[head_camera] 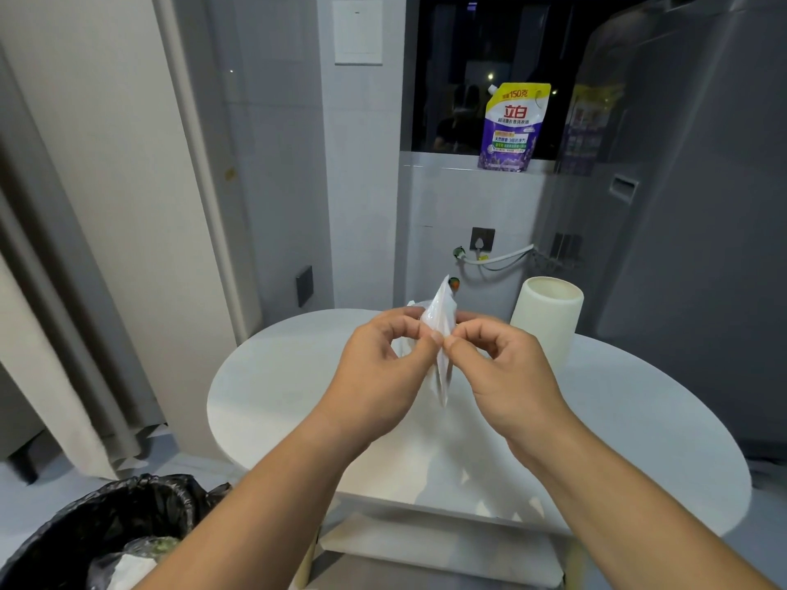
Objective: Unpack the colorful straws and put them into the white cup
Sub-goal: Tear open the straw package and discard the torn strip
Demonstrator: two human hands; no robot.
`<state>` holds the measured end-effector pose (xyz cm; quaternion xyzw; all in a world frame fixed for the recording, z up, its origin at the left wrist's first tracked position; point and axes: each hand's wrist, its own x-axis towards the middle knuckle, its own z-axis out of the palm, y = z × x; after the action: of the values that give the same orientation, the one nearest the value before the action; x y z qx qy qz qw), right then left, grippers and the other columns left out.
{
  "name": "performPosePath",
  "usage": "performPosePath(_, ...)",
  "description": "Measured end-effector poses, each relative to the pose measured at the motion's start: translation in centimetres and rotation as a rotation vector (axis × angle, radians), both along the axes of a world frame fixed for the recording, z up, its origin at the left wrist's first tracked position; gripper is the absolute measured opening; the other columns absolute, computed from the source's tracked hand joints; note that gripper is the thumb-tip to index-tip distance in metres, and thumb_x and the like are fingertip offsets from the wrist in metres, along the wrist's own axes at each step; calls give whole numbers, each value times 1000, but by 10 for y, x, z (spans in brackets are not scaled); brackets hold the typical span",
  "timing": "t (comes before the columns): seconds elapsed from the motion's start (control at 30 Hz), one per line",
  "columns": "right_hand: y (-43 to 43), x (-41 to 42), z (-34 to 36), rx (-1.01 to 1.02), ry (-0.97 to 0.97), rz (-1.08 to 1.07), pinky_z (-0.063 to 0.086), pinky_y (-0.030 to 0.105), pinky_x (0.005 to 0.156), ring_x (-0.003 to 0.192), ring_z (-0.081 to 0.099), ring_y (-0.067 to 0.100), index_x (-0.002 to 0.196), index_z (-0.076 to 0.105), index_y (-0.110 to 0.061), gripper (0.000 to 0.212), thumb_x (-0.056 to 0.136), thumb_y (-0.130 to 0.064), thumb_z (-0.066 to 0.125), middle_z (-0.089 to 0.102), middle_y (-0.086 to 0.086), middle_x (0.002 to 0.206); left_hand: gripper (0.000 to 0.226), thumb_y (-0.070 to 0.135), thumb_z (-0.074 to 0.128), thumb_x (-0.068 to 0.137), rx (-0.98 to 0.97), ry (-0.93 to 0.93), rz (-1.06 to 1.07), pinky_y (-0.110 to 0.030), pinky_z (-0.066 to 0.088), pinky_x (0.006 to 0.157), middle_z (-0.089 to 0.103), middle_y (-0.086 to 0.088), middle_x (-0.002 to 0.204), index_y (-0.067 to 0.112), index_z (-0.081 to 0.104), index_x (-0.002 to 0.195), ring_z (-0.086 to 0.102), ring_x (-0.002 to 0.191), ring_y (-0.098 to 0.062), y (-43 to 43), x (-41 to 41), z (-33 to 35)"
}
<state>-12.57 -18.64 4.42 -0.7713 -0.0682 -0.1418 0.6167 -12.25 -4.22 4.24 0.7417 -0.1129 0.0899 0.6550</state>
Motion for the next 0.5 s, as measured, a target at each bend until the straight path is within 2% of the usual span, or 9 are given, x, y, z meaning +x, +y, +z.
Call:
performPosePath(0.1, 2, -1, 0, 10, -13, -30, 52, 27, 88, 103, 66, 3, 71, 71, -13, 17, 87, -18, 70, 71, -16, 110, 19, 17, 66, 96, 32, -8, 41, -8, 50, 77, 71, 15, 122, 6, 74, 82, 65, 102, 8, -3, 0, -1)
performPosePath(0.17, 2, -1, 0, 10, -26, -62, 53, 32, 90, 101, 67, 5, 70, 71, -12, 17, 85, -19, 71, 72, -16, 107, 18, 17, 67, 95, 46, -8, 63, -5, 46, 73, 69, 14, 124, 10, 72, 79, 64, 98, 8, -5, 1, -3)
performPosePath(0.23, 4, 1, -3, 2, -31, -76, 54, 40, 93, 100, 69, 9, 69, 70, -12, 17, 82, -23, 71, 73, -15, 106, 18, 19, 67, 95, 67, -19, 79, -6, 47, 76, 68, 14, 127, 14, 72, 78, 64, 102, 7, -8, 1, -4)
performPosePath(0.3, 3, 3, -4, 16, -20, -80, 58, 46, 89, 98, 70, 14, 68, 70, -14, 17, 78, -28, 68, 74, -14, 105, 19, 22, 66, 96, 59, -28, 93, -15, 53, 86, 68, 14, 127, 13, 74, 81, 65, 103, 7, -7, 1, -4)
performPosePath(0.4, -10, 8, 1, 147, 18, -118, 64, 38, 73, 94, 72, 17, 75, 65, -6, 15, 90, -7, 63, 73, -5, 105, 23, 27, 65, 97, -20, 35, 123, -37, 62, 88, 68, 13, 128, 9, 76, 87, 66, 87, 13, 0, 4, -3)
performPosePath(0.47, -17, 7, 7, 191, 34, -101, 63, 31, 67, 93, 71, 15, 80, 61, -6, 14, 94, -3, 60, 73, -6, 98, 24, 28, 67, 96, -64, 72, 95, -40, 62, 90, 68, 12, 130, 11, 77, 85, 67, 99, 10, 3, 5, -4)
performPosePath(0.5, -18, 6, 8, 191, 43, -78, 63, 32, 68, 92, 72, 15, 82, 60, -7, 13, 95, -6, 61, 74, -6, 96, 22, 27, 68, 95, -78, 78, 79, -42, 61, 93, 68, 13, 131, 12, 77, 82, 66, 108, 5, 2, 5, -4)
